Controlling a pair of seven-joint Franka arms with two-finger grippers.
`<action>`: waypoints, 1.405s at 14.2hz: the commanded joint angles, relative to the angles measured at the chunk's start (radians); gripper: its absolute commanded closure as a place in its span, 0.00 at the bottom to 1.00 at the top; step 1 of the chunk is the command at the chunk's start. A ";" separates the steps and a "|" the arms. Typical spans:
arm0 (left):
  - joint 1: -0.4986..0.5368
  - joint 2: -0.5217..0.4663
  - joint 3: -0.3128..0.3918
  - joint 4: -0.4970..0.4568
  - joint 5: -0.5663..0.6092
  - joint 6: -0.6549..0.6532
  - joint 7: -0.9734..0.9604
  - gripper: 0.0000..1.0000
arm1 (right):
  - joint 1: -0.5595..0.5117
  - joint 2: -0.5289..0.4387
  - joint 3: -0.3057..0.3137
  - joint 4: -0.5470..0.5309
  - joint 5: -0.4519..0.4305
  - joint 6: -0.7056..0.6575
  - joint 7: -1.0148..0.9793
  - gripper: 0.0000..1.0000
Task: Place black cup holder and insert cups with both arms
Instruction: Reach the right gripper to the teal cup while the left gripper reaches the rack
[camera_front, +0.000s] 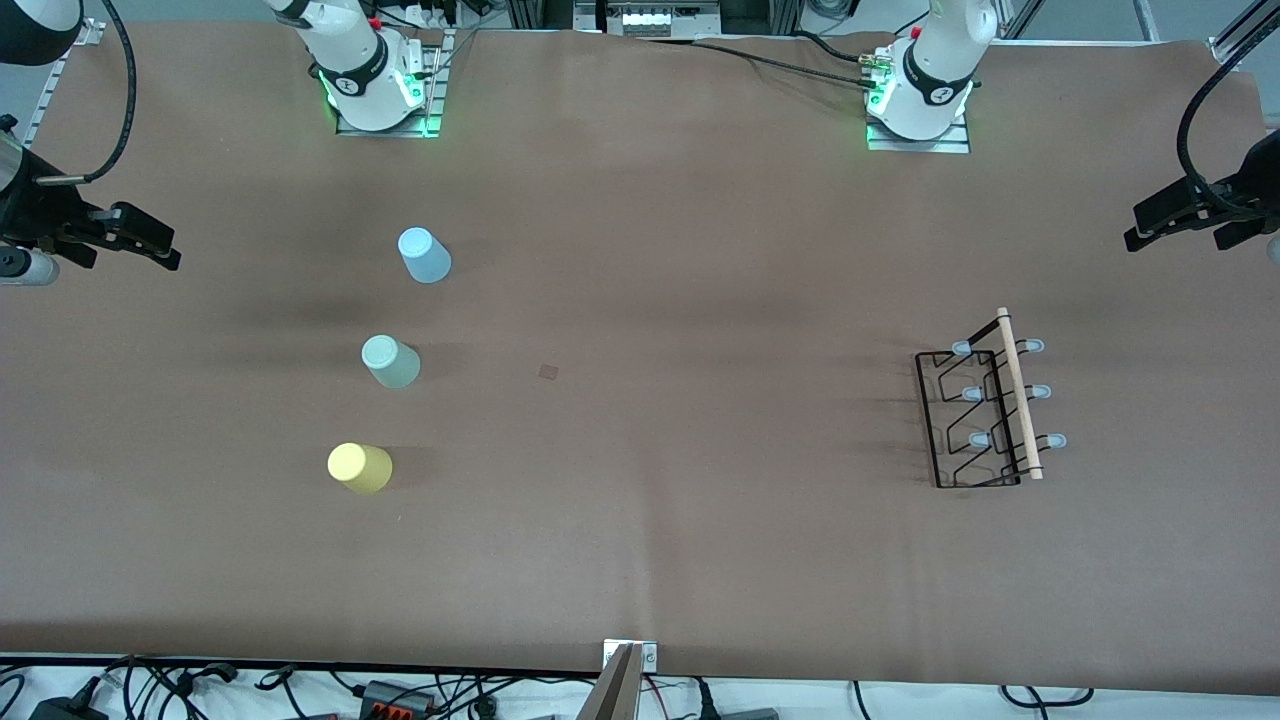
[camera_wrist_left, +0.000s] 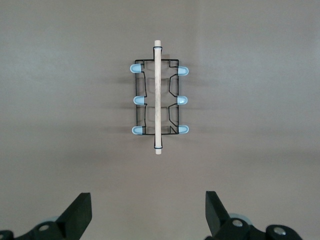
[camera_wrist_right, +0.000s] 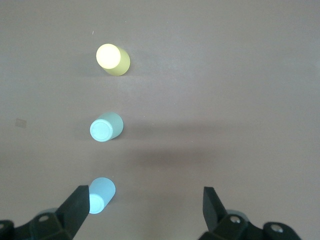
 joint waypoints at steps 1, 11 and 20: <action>0.006 -0.006 -0.007 -0.007 -0.023 0.009 -0.007 0.00 | -0.003 -0.014 0.002 0.001 0.003 -0.008 -0.005 0.00; -0.008 0.181 -0.011 -0.019 -0.023 0.142 -0.007 0.00 | 0.001 0.017 0.008 0.003 0.003 -0.009 -0.005 0.00; -0.006 0.247 -0.017 -0.315 -0.004 0.556 0.009 0.00 | 0.064 0.299 0.010 -0.002 0.058 0.113 0.059 0.00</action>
